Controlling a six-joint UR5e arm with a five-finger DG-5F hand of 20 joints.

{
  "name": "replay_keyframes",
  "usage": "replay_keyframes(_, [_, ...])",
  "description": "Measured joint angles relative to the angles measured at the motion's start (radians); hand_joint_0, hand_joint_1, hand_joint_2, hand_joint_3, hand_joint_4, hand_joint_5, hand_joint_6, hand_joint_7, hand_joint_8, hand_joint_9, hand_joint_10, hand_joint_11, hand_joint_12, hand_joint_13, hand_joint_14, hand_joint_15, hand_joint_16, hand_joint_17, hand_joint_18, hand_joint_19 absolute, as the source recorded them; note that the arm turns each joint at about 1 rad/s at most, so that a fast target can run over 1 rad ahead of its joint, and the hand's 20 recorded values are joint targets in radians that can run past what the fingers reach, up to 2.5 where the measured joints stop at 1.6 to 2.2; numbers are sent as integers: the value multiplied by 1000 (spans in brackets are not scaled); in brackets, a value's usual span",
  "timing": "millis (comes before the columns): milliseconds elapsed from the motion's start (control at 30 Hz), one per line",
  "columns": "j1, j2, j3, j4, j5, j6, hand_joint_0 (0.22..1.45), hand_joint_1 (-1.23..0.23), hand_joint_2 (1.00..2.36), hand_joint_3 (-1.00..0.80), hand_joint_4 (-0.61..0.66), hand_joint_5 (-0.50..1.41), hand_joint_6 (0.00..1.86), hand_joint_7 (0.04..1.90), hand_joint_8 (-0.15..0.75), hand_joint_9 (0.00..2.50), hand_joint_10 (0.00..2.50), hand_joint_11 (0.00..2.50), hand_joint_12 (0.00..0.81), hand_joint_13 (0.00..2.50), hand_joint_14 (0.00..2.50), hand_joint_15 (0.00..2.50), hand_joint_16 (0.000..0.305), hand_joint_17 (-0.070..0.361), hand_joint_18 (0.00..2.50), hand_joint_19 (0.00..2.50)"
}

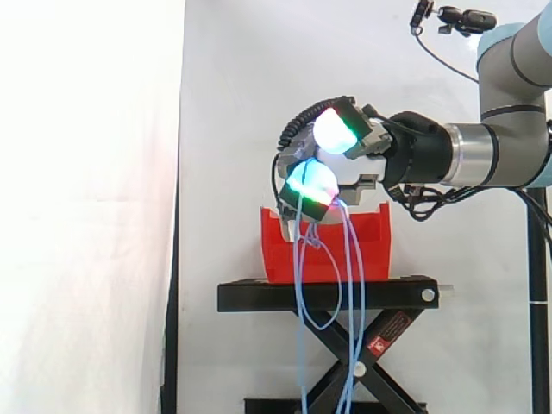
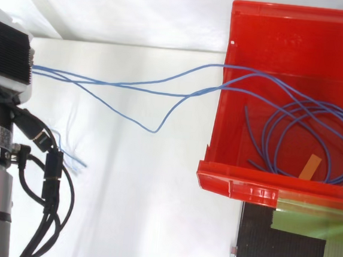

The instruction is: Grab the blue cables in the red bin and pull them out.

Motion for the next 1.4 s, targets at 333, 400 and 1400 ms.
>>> replay_keyframes(333, [0, 0, 0, -3, 0, 0, 579, -745, 1000, -1000, 317, 1169, 4, 812, 359, 1386, 51, 1444, 551, 1442, 28, 1070, 54, 123, 847, 660])
replay_keyframes(400, [0, 0, 0, -3, 0, 0, 578, -752, 1000, -1000, 311, 1180, 2, 823, 354, 1400, 52, 1445, 553, 1450, 28, 1062, 55, 123, 854, 659])
replay_keyframes(1400, [2, 0, 0, -4, 0, 1, 905, -925, 1007, -846, 242, 1133, 4, 839, 239, 1390, 58, 1513, 465, 1389, 32, 1120, 40, 90, 760, 748])
